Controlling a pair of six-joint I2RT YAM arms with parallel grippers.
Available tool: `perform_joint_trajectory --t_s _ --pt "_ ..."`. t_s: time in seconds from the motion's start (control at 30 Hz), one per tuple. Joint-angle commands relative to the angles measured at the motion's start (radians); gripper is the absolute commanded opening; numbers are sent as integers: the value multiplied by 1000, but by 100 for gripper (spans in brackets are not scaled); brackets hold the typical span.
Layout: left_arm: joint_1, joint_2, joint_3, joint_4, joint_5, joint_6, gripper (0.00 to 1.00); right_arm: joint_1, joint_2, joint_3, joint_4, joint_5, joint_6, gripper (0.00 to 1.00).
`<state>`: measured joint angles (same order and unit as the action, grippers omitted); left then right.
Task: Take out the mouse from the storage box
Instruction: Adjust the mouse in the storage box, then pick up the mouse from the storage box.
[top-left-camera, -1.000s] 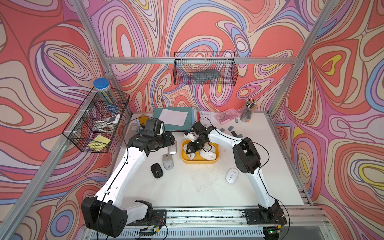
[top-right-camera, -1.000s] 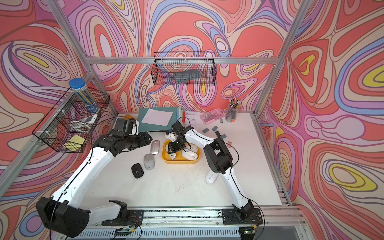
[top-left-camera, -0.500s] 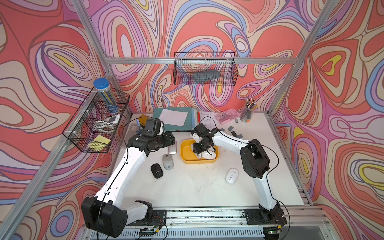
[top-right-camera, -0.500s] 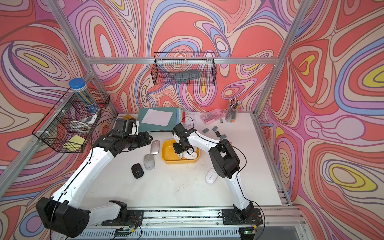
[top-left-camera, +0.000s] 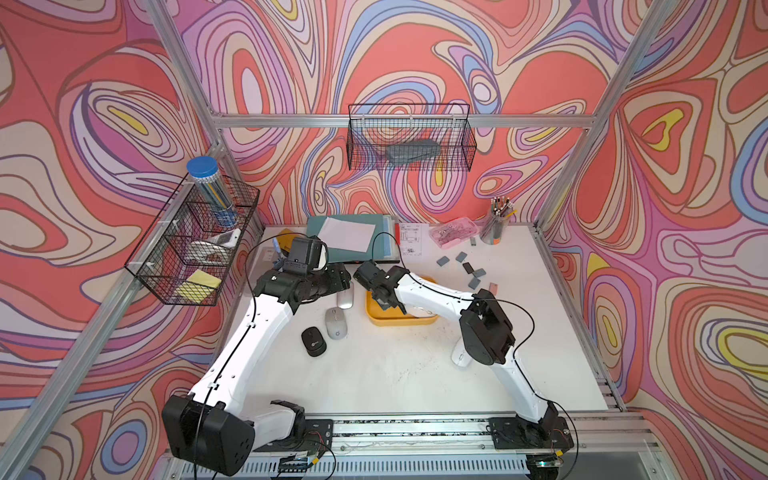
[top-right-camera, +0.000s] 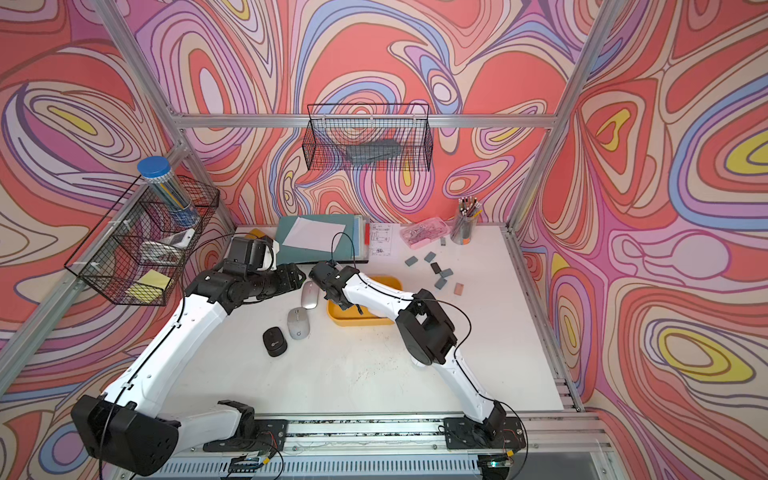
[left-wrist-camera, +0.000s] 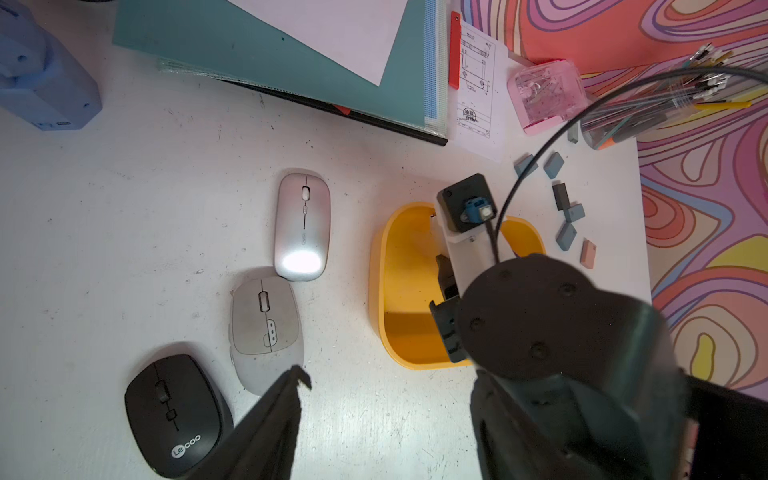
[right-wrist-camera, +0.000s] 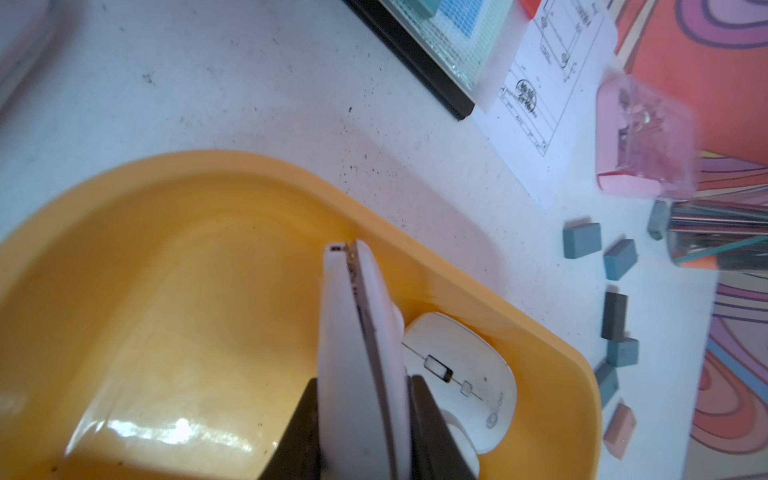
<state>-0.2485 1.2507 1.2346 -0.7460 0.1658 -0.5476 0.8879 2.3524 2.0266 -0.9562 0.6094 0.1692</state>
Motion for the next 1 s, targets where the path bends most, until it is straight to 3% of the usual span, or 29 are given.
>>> perform_joint_trajectory --t_s 0.0,0.1,0.23,0.33,0.67,0.87,0.97 --pt "6 -10 -9 14 23 14 68 24 76 71 -134 180 35 20" --pt "6 -4 -7 11 25 14 68 35 90 75 -139 149 64 26" --pt "6 5 -7 10 31 13 68 47 57 51 -110 56 94 50" --pt "6 9 -7 8 35 13 68 47 10 20 -66 -38 106 60" --pt "6 5 -7 15 30 8 70 22 -198 -92 60 -221 154 71" --pt "9 9 -6 14 41 15 72 -138 -222 -185 130 -576 112 76" --pt "11 9 -7 16 42 15 73 -174 -195 -186 127 -634 63 78"
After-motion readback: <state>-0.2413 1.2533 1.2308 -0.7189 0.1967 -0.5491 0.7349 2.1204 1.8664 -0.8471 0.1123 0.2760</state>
